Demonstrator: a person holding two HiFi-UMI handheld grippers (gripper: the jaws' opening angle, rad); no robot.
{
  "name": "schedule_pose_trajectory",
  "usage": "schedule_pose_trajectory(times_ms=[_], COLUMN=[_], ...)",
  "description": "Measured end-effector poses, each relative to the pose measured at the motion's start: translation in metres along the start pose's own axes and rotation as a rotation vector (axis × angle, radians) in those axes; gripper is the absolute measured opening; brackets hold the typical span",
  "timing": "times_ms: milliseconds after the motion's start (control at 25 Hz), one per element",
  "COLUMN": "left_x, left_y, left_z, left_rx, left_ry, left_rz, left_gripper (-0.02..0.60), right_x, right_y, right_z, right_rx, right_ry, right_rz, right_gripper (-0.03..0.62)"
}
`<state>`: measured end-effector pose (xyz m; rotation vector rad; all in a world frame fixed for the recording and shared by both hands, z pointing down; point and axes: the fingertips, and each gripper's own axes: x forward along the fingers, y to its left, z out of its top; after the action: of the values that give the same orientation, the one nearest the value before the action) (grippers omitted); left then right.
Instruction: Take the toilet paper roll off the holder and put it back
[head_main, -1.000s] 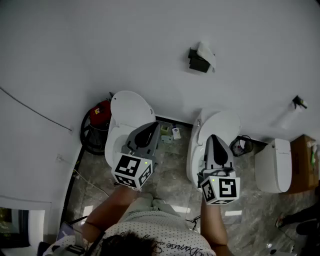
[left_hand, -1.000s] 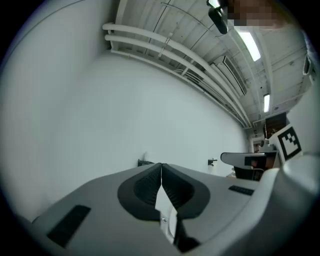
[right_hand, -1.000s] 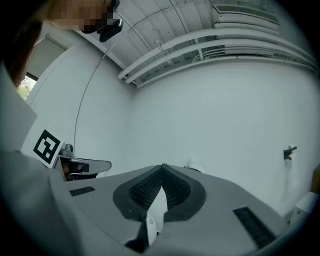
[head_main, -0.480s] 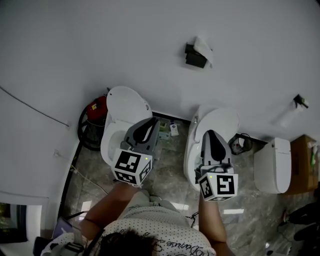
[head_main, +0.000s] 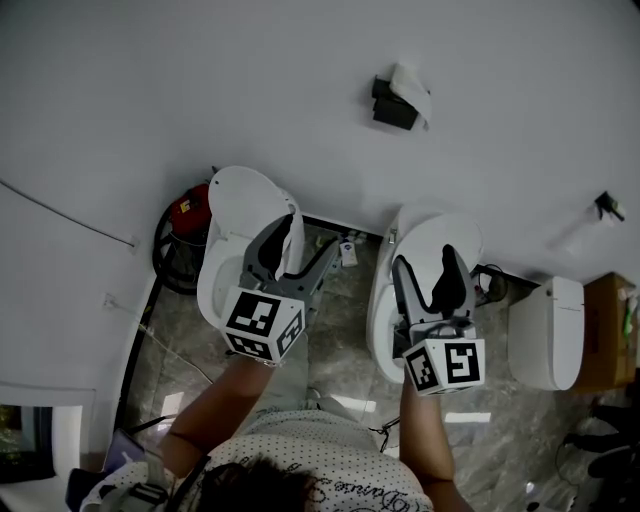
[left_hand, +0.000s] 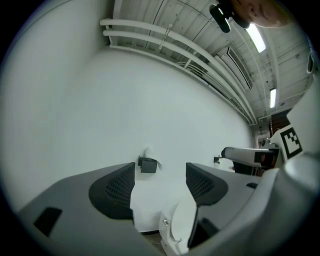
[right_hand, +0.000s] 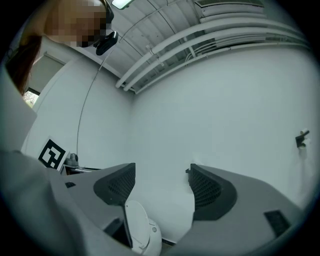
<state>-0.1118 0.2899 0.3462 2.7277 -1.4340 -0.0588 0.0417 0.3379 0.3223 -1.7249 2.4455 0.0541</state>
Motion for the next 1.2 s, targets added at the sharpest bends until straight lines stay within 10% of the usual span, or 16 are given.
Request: schedule_pose_trajectory(times_ms=[1200], left_x=[0.286], left_y=[0.162], left_z=[0.003], left_rx=[0.007], left_ry=[0.005], left_rz=[-0.107], left_gripper=[0.313], right_x=[0.290], right_y=[-0.117], right_z=[-0.046], right_rx=[-0.026], right_ry=[0.049], right_rz=[-0.089], right_gripper=[0.322])
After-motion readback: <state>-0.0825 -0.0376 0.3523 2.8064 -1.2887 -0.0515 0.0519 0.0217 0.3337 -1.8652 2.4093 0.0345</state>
